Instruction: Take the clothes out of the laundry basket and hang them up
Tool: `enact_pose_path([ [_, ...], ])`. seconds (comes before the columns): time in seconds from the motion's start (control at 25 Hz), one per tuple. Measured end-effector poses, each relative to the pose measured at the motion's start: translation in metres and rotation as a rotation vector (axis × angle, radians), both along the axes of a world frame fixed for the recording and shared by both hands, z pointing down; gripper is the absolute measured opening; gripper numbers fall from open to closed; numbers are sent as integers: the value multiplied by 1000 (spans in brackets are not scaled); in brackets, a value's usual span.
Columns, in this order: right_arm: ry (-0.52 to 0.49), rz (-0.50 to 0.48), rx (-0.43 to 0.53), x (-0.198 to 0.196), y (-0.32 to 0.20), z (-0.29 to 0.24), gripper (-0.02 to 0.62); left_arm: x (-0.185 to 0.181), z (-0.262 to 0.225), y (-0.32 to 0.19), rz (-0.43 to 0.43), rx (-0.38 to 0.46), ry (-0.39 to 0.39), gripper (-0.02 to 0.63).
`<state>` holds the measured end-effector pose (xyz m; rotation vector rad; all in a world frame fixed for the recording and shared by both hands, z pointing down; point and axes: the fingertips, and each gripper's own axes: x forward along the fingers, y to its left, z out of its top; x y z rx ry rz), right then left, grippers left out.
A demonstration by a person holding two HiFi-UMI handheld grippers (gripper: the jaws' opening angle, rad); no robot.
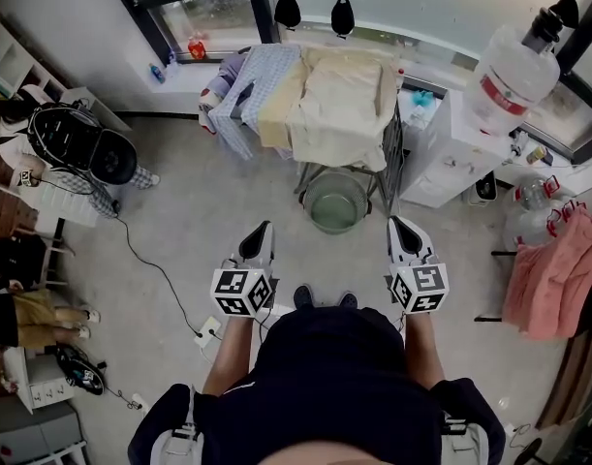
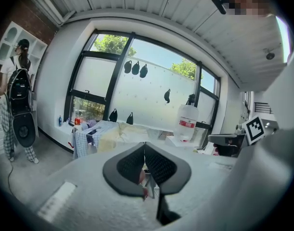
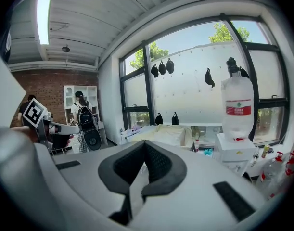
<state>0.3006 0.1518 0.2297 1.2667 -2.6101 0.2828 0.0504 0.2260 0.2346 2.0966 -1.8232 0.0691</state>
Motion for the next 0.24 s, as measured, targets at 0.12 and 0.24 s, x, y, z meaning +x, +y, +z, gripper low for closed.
enact_pose_path([
  [0.12,-5,1,9,-1,2,-4,-2,-1,2,2,-1,-5,0,23],
  [0.24,-3,2,13,-1,2,-4,-2,-2,7,1,4,-15,-11,23],
])
